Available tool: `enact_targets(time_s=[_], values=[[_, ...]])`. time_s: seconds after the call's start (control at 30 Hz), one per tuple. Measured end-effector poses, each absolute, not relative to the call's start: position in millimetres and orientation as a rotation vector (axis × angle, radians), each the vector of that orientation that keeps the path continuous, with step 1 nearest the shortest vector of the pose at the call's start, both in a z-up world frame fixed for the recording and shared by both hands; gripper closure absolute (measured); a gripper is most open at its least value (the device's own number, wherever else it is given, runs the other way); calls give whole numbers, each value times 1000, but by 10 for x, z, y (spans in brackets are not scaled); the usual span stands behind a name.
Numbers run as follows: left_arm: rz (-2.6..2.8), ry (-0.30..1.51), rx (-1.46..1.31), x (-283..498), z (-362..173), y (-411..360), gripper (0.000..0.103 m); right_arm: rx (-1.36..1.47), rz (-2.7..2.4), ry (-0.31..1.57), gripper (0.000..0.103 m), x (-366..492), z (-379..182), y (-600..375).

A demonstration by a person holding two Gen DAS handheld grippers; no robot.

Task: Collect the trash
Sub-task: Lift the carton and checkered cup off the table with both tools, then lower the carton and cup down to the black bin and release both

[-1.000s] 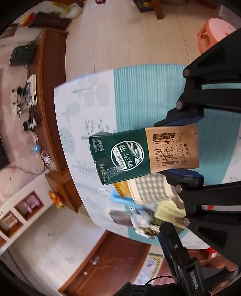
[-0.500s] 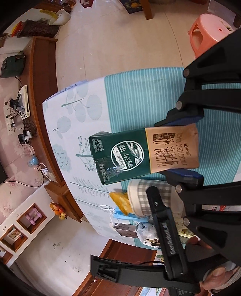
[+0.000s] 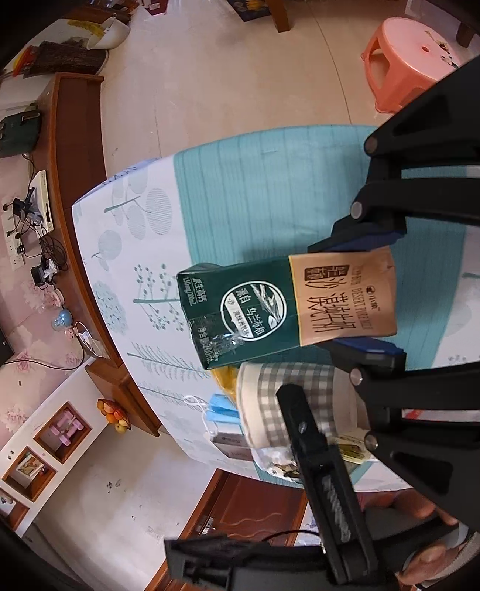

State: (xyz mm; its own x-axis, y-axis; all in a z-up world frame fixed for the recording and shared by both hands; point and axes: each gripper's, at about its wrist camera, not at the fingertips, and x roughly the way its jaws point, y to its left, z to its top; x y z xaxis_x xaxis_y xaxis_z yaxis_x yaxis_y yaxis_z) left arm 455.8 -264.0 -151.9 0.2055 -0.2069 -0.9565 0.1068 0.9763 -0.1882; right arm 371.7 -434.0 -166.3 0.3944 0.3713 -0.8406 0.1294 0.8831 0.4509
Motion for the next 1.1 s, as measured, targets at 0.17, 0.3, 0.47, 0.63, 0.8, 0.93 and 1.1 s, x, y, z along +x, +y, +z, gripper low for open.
enact_targets(time_s=[0.17,0.3,0.47,0.63,0.8,0.93,1.1], values=[[-285,1304,-101,4188,-1150,-2486,38,523,171,1163,64,3405,-1548,-4238],[-348,1248,-99,3774,-796,-2293,38,528,177,1145,64,3063,-1388,-4060],[-423,1185,-101,3274,-445,-1999,38,555,153,1102,64,2529,-1132,-3777],[-522,1112,-74,2601,-102,-1532,38,578,102,1048,64,1886,-877,-3355],[-587,1076,-41,2055,-25,-1073,38,624,48,1001,64,1288,-752,-2921],[-624,1064,-19,1629,-38,-727,38,676,14,974,64,851,-738,-2593],[-649,1069,28,1142,-183,-355,38,701,4,1025,64,370,-840,-2183]])
